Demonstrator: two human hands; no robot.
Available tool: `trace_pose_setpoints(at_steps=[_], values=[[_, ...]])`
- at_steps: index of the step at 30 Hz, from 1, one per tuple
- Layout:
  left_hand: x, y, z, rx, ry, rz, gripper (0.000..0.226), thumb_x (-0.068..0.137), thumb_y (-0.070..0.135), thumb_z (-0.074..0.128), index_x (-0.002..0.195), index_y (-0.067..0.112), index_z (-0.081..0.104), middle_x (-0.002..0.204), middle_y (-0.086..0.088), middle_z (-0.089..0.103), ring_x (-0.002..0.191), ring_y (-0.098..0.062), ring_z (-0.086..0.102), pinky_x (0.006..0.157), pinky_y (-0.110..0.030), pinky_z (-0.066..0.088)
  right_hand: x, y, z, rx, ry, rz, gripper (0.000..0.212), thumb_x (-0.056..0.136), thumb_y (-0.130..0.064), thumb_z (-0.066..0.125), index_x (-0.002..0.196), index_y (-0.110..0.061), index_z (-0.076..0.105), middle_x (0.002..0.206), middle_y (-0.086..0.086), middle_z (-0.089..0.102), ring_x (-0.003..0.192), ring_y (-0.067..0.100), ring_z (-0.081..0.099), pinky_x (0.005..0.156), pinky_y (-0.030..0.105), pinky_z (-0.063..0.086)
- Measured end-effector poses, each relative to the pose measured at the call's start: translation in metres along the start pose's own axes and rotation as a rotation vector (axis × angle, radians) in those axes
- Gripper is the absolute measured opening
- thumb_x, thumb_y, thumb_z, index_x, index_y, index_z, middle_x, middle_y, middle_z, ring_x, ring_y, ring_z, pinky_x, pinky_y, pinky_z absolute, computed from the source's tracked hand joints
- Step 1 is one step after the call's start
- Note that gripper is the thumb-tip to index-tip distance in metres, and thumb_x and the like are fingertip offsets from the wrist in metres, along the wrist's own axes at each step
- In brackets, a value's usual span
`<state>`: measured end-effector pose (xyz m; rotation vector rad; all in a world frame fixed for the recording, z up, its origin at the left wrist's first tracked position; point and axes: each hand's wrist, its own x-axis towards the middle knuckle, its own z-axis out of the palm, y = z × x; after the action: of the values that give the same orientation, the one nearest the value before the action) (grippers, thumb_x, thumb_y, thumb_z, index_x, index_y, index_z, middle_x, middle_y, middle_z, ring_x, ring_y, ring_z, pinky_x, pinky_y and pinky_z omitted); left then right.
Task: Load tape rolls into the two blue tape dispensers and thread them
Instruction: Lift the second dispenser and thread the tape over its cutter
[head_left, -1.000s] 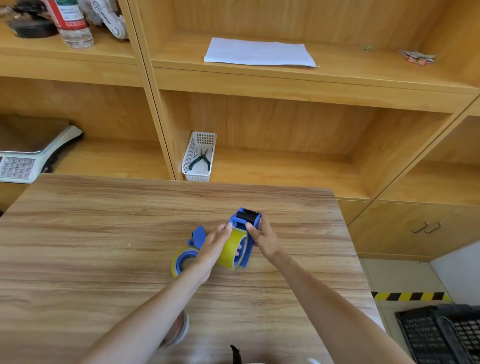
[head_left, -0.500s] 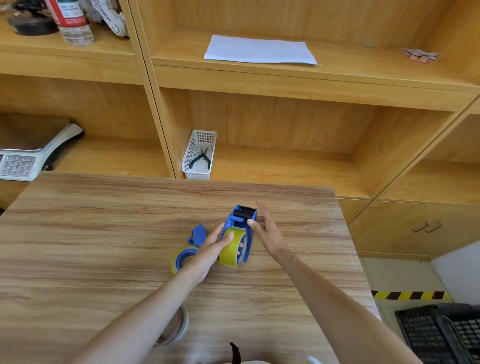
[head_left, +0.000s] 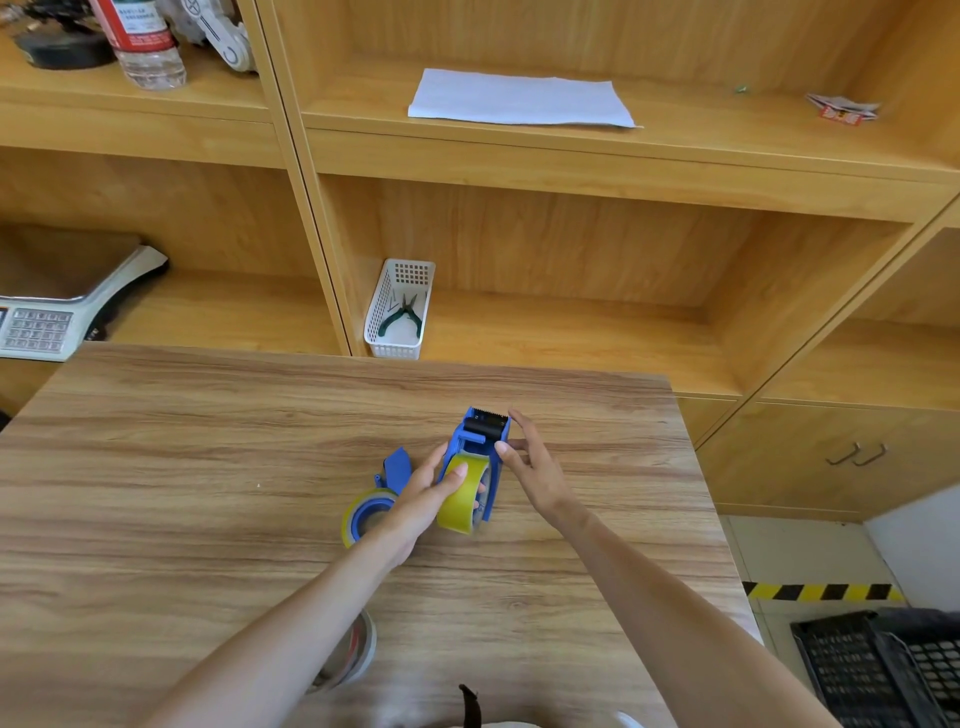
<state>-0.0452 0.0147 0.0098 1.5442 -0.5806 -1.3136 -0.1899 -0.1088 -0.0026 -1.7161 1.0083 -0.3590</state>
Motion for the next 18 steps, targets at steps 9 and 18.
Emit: trace_pose_setpoints(at_steps=[9, 18], values=[[0.014, -0.016, -0.007, 0.058, 0.008, -0.035, 0.095, 0.067, 0.076, 0.069, 0.147, 0.048, 0.026, 0.155, -0.001, 0.041, 0.142, -0.019, 0.038, 0.118, -0.047, 0.029, -0.005, -0.004, -0.001, -0.243, 0.220, -0.162, 0.034, 0.080, -0.025, 0.052, 0.111, -0.038, 0.052, 0.114, -0.016, 0.047, 0.102, 0.007, 0.056, 0.076, 0.038, 0.056], [-0.002, -0.001, 0.005, 0.158, 0.036, 0.059, 0.067, 0.099, 0.036, 0.053, 0.155, 0.025, 0.018, 0.162, 0.006, 0.019, 0.149, -0.014, 0.018, 0.117, -0.033, 0.021, 0.000, -0.015, 0.002, -0.618, 0.137, -0.145, 0.022, 0.092, -0.044, 0.060, 0.102, -0.031, 0.074, 0.101, -0.010, 0.045, 0.092, 0.009, 0.052, 0.065, 0.028, 0.042]])
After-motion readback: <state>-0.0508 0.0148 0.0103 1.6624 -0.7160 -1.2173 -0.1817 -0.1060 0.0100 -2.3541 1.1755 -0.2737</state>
